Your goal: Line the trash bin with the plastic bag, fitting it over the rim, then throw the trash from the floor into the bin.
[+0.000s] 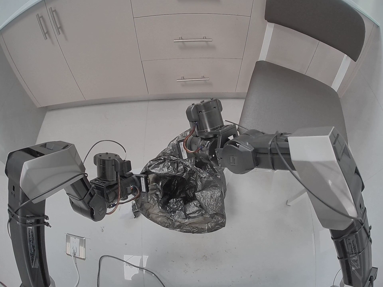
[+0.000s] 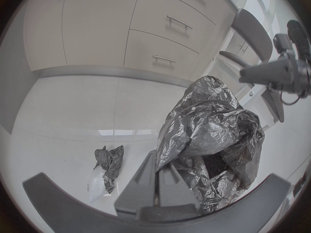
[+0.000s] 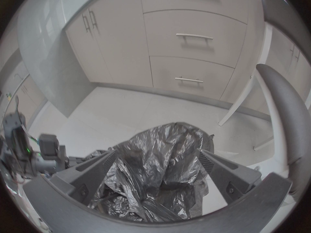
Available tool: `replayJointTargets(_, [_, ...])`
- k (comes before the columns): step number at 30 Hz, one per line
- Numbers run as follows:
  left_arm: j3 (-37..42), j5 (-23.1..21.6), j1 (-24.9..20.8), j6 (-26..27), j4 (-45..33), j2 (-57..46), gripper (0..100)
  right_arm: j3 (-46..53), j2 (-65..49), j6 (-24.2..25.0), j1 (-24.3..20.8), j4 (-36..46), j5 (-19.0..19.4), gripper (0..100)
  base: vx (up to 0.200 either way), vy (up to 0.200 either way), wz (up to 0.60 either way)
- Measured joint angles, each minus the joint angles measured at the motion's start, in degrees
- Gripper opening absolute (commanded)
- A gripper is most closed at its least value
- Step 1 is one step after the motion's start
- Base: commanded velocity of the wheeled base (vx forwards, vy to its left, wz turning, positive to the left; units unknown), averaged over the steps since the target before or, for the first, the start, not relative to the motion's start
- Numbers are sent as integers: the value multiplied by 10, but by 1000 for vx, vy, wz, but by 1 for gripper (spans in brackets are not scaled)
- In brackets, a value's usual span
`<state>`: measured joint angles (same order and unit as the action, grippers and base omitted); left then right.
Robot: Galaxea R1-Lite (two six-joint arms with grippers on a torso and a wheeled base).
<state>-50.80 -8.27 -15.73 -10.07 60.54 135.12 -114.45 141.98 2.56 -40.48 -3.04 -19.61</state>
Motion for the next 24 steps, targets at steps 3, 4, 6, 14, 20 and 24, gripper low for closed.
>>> replayJointTargets(3, [0,0,0,0,0,0,0,-2,20,-15,1,11,-1,100,0,0,0])
replayJointTargets(4, [0,0,0,0,0,0,0,-2,26,-19,1,18,-2,100,0,0,0])
replayJointTargets(6, [1,0,0,0,0,-1,0,-1,43,-24,3,42,-7,100,0,0,0])
replayJointTargets(14, [4,0,-3,0,0,-2,0,-2,117,-58,8,144,-14,100,0,0,0])
replayJointTargets(20, [5,0,-5,0,1,-2,0,-2,125,-64,11,146,-11,100,0,0,0])
replayJointTargets(24, [6,1,-7,0,1,-2,0,-2,110,-64,7,143,-11,100,0,0,0])
